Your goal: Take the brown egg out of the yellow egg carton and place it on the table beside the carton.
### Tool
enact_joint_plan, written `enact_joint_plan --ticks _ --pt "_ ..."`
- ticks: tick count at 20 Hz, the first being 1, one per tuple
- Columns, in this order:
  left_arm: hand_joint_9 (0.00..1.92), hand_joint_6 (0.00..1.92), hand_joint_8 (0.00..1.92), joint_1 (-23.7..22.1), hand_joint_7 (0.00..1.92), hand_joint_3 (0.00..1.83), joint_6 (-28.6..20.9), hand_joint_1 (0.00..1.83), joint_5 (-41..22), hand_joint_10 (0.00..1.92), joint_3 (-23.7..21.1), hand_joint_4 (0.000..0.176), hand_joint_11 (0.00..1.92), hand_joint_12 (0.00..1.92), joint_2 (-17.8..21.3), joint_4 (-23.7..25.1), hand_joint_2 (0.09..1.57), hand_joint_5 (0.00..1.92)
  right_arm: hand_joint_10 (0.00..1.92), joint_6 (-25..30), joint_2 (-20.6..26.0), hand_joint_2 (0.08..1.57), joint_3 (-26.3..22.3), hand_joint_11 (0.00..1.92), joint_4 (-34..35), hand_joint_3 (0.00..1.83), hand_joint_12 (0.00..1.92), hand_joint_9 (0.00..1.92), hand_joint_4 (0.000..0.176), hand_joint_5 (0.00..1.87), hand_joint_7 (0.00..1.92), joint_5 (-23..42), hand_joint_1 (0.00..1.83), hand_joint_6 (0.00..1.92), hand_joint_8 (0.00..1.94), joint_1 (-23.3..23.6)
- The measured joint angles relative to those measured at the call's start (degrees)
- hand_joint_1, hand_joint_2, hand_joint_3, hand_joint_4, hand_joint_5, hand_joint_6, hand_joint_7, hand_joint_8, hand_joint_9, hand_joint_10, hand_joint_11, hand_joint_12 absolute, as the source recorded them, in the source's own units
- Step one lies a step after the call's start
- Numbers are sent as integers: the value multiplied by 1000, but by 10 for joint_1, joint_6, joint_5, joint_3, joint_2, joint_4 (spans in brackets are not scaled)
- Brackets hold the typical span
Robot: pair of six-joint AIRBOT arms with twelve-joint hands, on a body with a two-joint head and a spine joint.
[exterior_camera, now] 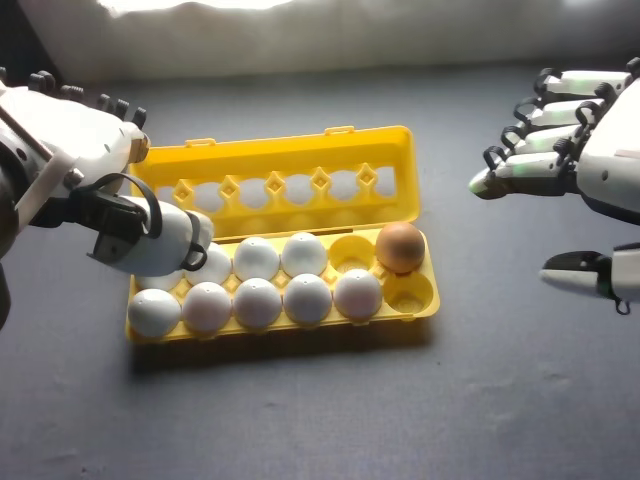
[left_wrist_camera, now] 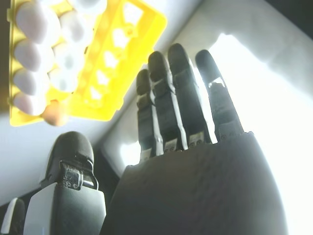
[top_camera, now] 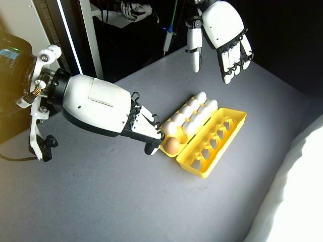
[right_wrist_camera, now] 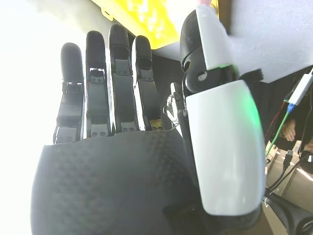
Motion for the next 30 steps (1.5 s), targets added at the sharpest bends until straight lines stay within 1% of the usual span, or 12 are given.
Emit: enact_joint_plan --ticks 1,4,7,10,11,13,16,19,22,23,26,30 --pt "193 0 0 0 217 3 0 0 0 0 0 0 65 284 0 0 1257 210 380 0 -2 1287 0 0 0 0 1179 253 0 383 431 0 426 83 28 0" --pt "209 5 6 0 232 0 0 0 2 7 0 0 87 300 0 -1 1253 227 349 -2 -14 1254 5 0 0 0 1228 277 0 415 449 0 533 46 11 0" --pt "233 8 12 0 255 1 0 0 2 13 0 0 109 315 0 -1 1257 240 320 -2 -55 1192 41 0 0 0 1119 206 0 365 379 2 716 15 0 -3" --pt "213 4 4 0 240 0 2 0 2 4 0 0 72 307 0 -2 1250 235 292 -4 -100 1089 79 0 1 0 1075 183 0 348 333 0 948 5 0 -9" --pt "208 4 3 0 238 0 2 0 1 1 0 0 64 306 0 -1 1252 235 268 -4 -106 1062 85 0 1 0 986 148 0 353 284 -1 1059 5 0 -9" --pt "227 5 9 0 255 0 3 0 3 9 0 0 93 322 0 -2 1252 239 252 -5 -118 1018 90 0 1 0 933 141 0 355 267 0 1227 4 2 -9" --pt "238 1 0 0 275 1 4 0 2 0 0 0 74 351 0 -2 1257 260 245 -14 -151 1024 106 0 1 0 910 141 0 343 283 0 1247 6 7 -9" --pt "239 0 0 0 269 6 3 0 3 1 0 0 66 357 0 -3 1271 254 274 -14 -183 1034 131 0 1 0 963 190 0 426 373 0 1275 34 29 -9" --pt "229 0 0 0 258 7 4 0 4 0 0 0 53 354 0 -3 1279 249 413 -14 -210 1023 154 0 2 0 1115 231 0 485 470 0 1249 49 40 -9" --pt "269 2 3 -1 296 2 4 4 3 5 0 0 85 376 0 -3 1278 277 490 -14 -219 1006 162 0 2 0 1164 228 0 495 497 0 1258 55 42 -9" --pt "255 6 7 -1 285 4 4 0 4 6 0 0 64 371 0 -3 1285 257 651 -14 -240 1011 180 0 1 0 1212 185 0 507 522 1 1240 66 44 -9" --pt "259 6 4 -1 291 2 4 0 3 3 0 0 68 376 0 -3 1284 270 705 -14 -266 990 207 0 2 0 1262 200 0 564 569 9 1247 97 64 -16"
